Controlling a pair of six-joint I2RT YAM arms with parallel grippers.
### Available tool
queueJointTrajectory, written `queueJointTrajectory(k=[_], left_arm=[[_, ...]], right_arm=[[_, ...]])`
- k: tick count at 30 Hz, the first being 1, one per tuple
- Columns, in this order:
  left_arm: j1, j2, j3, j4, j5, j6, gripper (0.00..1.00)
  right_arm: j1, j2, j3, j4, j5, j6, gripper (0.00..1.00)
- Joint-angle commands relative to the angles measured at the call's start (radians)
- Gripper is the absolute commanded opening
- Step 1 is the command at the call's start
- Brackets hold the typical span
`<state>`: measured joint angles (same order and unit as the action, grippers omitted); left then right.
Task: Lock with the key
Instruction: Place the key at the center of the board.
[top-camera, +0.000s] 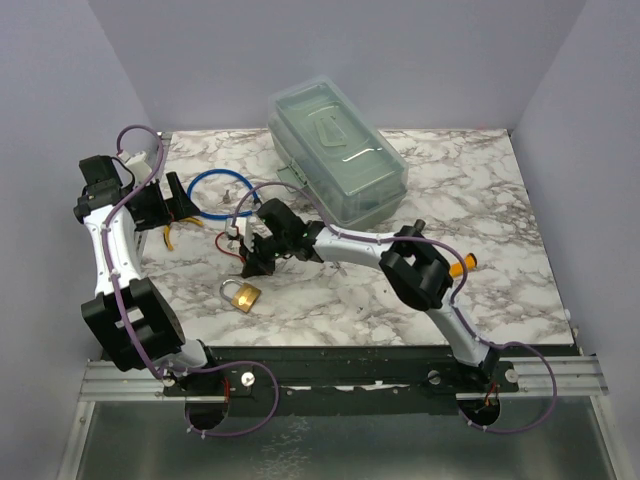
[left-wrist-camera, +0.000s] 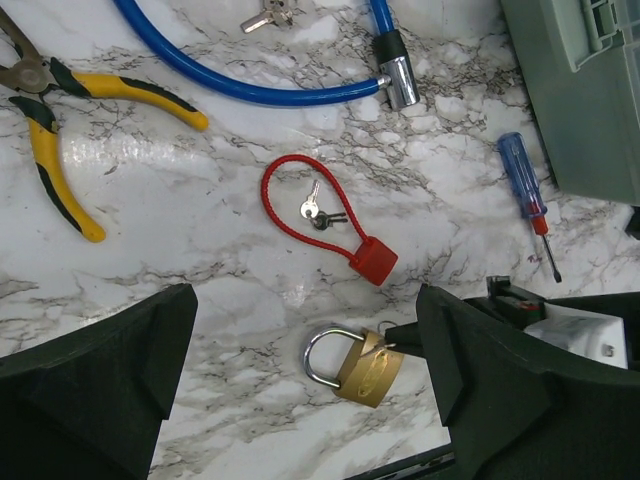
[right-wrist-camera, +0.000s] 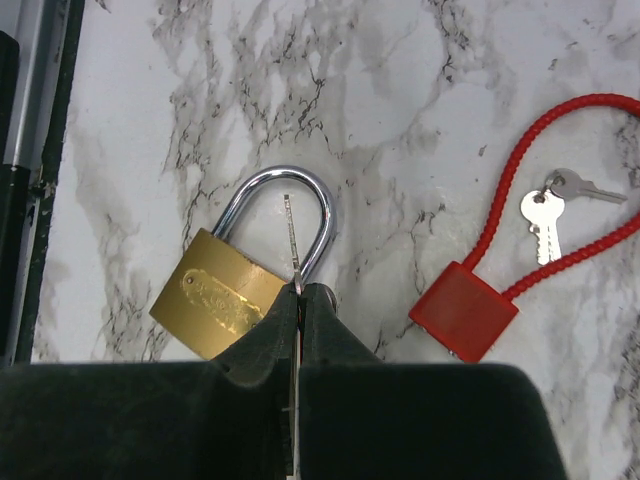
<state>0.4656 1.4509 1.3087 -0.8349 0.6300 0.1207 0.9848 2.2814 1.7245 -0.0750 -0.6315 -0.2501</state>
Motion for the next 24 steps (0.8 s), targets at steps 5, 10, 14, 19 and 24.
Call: queueJointTrajectory(k=[5,10,14,19,24], left_arm=[[0.005,-0.049,-0.048,0.025,-0.041,-0.008,0.99],[0.005,-0.045,-0.048,0.025,-0.032,-0.014,0.99],[0.006,-0.034,-0.046,0.023,-0.015,-0.023,0.99],[-0.016,-0.048,-0.029,0.004,-0.005,0.012,0.99],[-0.092,-0.031,-0.012,-0.006,-0.137,0.015,0.99]], right_arm=[[0.041,0.110,0.101,0.036,0.030,0.028,0.01],[0.058,0.113,0.104,0.038,0.013,0.015,0.08],[0.060,0.103,0.118,0.031,0.004,0.026,0.32],[0.060,0.036,0.125,0.013,0.034,0.044,0.62],[0.036,-0.090,0.104,-0.040,0.062,0.041,0.77]])
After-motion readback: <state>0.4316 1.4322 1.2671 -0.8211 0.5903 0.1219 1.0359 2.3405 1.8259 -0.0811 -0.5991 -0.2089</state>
